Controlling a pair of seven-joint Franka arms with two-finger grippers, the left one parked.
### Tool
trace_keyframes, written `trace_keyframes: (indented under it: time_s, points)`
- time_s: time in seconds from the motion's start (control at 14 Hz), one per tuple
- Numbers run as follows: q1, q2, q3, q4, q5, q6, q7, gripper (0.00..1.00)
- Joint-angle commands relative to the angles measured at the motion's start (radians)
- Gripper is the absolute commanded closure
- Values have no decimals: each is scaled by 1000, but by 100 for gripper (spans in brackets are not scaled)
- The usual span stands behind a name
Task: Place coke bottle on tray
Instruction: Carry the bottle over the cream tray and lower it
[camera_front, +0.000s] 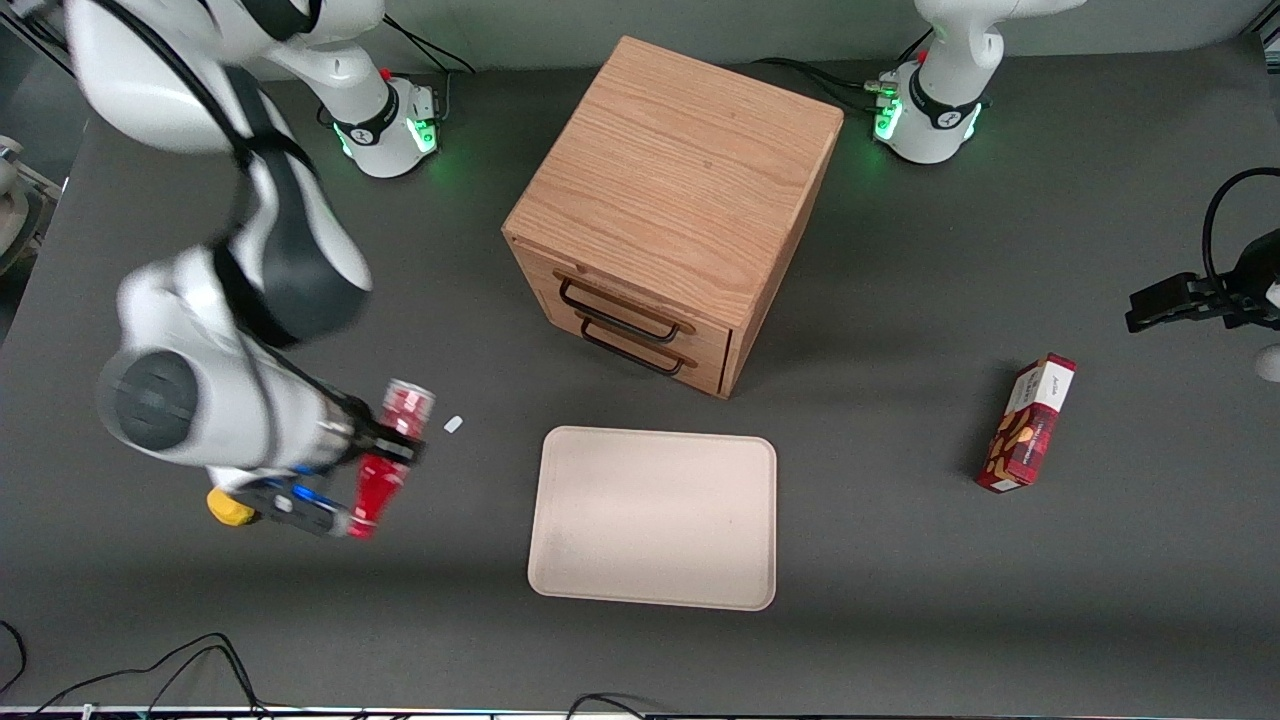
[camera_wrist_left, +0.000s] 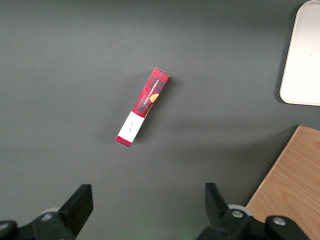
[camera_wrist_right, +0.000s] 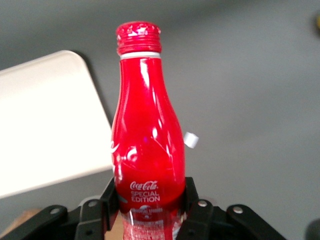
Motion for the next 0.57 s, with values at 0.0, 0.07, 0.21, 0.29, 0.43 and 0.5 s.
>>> trace_keyframes:
  time_s: [0.0, 0.07, 0.21, 0.29, 0.43, 0.5]
  points:
    - [77, 146, -37, 139, 6, 85, 3, 100]
    - [101, 175, -43, 139, 6, 133, 3, 100]
    - [138, 238, -51, 137, 4, 228, 1, 100]
    - [143, 257, -57, 139, 1, 250, -10, 100]
    - [163, 280, -65, 137, -2, 265, -60, 100]
    - [163, 292, -65, 137, -2, 279, -80, 100]
